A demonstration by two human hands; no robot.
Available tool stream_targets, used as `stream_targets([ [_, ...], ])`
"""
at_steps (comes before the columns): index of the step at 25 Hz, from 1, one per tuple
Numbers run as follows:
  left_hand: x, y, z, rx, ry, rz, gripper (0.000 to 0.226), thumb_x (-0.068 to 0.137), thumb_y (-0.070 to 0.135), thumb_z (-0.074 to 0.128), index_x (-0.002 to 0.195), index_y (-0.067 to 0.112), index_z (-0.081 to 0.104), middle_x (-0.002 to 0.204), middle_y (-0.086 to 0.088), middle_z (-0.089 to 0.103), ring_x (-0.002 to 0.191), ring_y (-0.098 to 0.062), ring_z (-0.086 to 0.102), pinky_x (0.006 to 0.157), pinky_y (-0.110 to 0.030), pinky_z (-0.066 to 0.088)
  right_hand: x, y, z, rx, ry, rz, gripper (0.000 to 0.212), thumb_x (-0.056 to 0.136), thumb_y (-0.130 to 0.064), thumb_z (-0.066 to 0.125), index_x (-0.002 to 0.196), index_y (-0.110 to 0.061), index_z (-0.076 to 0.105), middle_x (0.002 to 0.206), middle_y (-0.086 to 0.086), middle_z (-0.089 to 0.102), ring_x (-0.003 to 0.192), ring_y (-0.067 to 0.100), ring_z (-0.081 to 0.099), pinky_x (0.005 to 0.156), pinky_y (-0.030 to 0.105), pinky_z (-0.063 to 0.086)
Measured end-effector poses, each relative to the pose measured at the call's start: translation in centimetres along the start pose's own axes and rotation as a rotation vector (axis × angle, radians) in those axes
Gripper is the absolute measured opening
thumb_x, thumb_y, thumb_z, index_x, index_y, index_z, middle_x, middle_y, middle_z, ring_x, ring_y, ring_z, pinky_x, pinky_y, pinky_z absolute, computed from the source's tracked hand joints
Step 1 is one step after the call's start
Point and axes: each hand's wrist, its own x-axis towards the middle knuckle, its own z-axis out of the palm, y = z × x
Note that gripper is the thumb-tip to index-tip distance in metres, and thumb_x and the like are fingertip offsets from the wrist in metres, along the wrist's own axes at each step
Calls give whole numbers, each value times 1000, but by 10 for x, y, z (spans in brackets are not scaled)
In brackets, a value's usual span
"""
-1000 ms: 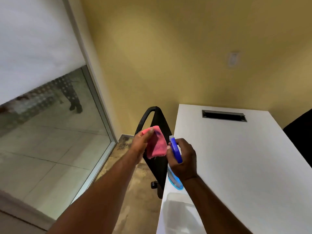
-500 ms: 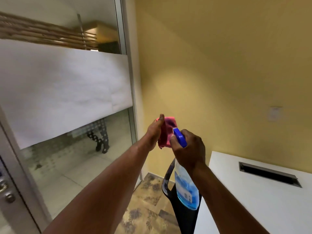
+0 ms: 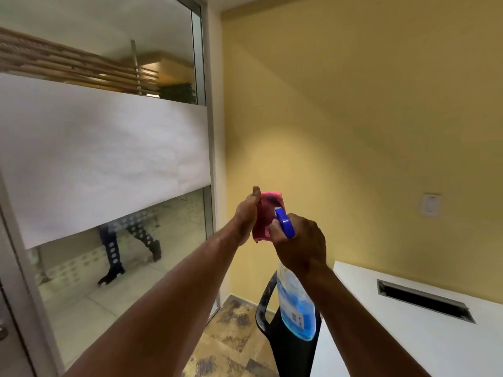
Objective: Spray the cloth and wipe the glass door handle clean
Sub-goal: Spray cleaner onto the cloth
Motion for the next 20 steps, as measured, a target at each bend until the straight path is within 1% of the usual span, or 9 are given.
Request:
stream_targets([
  [2, 0, 1, -3, 10, -8, -7, 65, 109, 60, 26, 133, 12, 65, 128, -17, 71, 122, -36, 64, 108, -54, 47, 0, -1, -6, 15, 61, 30, 24, 87, -44, 49, 72, -26, 54, 54, -14, 46, 46, 5, 46, 50, 19, 35],
  [4, 0, 2, -5, 28, 12, -34, 66, 107, 64, 28, 138, 13, 59, 130, -16, 68, 122, -36, 62, 109, -56, 47, 2, 0, -13, 22, 112, 69, 24, 86, -43, 50, 68, -28, 49, 53, -12, 45, 44, 5, 43, 49, 18, 32],
  [6, 0, 2, -6, 43, 24, -56, 67, 106, 66, 30, 140, 14, 55, 131, -16, 65, 122, -36, 60, 107, -56, 47, 3, 2, -17, 18, 113, 85, 25, 85, -42, 51, 65, -28, 48, 52, -11, 44, 44, 6, 41, 49, 18, 30],
  [8, 0, 1, -7, 44, 26, -55, 66, 105, 66, 31, 139, 15, 54, 130, -14, 65, 117, -33, 61, 102, -52, 48, 0, 3, -18, -5, 84, 80, 25, 85, -41, 50, 64, -27, 47, 51, -10, 44, 43, 7, 40, 49, 20, 31],
  [10, 0, 0, -7, 44, 25, -43, 65, 106, 66, 31, 139, 15, 54, 130, -13, 65, 115, -30, 61, 100, -50, 47, -5, 2, -16, -19, 47, 71, 25, 86, -42, 49, 65, -28, 48, 51, -11, 44, 43, 7, 42, 49, 20, 33],
  [13, 0, -2, -6, 40, 18, -22, 65, 107, 64, 29, 139, 14, 56, 132, -15, 66, 122, -34, 61, 107, -52, 47, -16, -1, -10, 13, 28, 39, 26, 89, -42, 48, 69, -27, 52, 52, -12, 47, 44, 8, 47, 50, 20, 39],
  [16, -2, -3, -5, 5, 23, -11, 63, 107, 63, 29, 136, 14, 58, 129, -15, 68, 122, -35, 62, 100, -47, 50, -30, -9, 1, 35, 16, -30, 23, 89, -45, 51, 78, -26, 56, 57, -12, 52, 48, 9, 54, 51, 20, 47],
  [18, -3, -1, -7, -21, 36, -2, 62, 107, 63, 30, 134, 16, 58, 128, -15, 68, 120, -35, 62, 95, -46, 51, -42, -9, 8, 17, -2, -39, 24, 87, -48, 51, 79, -26, 56, 58, -13, 51, 48, 9, 53, 52, 13, 44],
  [20, -2, 2, -13, -38, 48, 2, 60, 106, 65, 30, 133, 18, 57, 129, -14, 67, 120, -36, 61, 95, -49, 52, -53, -3, 11, 5, -11, 14, 23, 86, -46, 51, 72, -27, 53, 54, -12, 47, 45, 7, 49, 51, 12, 37],
])
